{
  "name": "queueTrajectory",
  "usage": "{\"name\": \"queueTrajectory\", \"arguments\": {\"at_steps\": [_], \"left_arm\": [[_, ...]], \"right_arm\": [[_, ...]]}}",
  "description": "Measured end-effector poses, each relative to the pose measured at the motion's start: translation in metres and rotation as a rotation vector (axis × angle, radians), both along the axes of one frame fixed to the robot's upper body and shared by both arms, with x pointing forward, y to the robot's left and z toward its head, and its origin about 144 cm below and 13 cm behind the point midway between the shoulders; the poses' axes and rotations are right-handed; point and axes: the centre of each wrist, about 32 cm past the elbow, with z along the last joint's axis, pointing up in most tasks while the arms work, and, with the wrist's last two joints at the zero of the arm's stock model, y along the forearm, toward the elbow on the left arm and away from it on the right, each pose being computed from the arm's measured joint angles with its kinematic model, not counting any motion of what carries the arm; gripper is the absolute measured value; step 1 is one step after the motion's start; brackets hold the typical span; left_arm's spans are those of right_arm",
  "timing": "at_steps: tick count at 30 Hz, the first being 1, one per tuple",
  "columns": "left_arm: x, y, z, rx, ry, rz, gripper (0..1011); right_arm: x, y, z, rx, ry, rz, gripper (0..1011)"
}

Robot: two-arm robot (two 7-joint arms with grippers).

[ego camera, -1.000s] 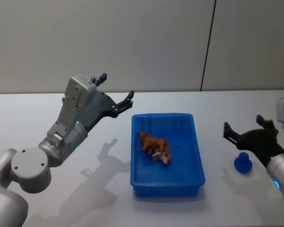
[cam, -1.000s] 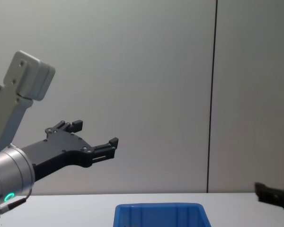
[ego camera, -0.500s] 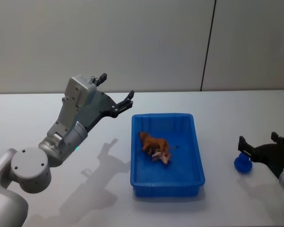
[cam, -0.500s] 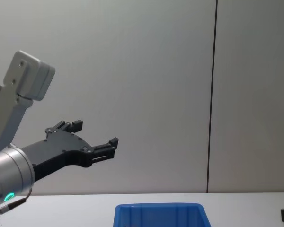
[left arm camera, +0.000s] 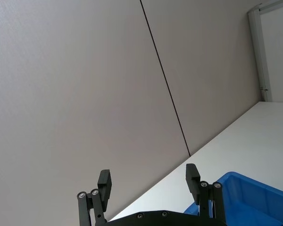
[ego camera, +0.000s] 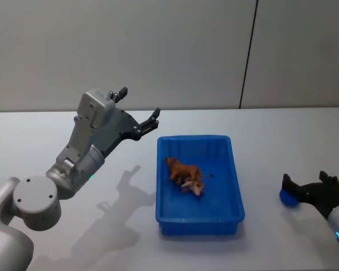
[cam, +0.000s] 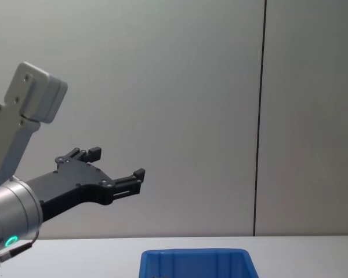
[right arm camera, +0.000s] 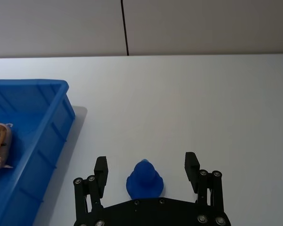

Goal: Pick up the two dolls from the table and place them into the box.

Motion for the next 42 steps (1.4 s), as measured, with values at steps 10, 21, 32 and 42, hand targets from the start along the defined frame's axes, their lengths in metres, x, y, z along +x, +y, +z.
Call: {"name": "queueTrajectory", "arguments": {"at_steps": [10,21,32,42], "left_arm": [[0.000,0.000,0.000,0.000,0.000,0.000,1001],[0.000,0.000,0.000,0.000,0.000,0.000,1001],[0.000,0.000,0.000,0.000,0.000,0.000,1001],[0.000,0.000,0.000,0.000,0.000,0.000,1001]], "right_arm": [[0.013,0.003,-0.017,0.013,0.052,-0.007,1001],[0.025,0.007,-0.030,0.018,0.082,-0.011,927],[0.031,0.011,-0.037,0.028,0.095,-0.008,606],[0.035,0.014,-0.041,0.033,0.093,0.001,298]]}}
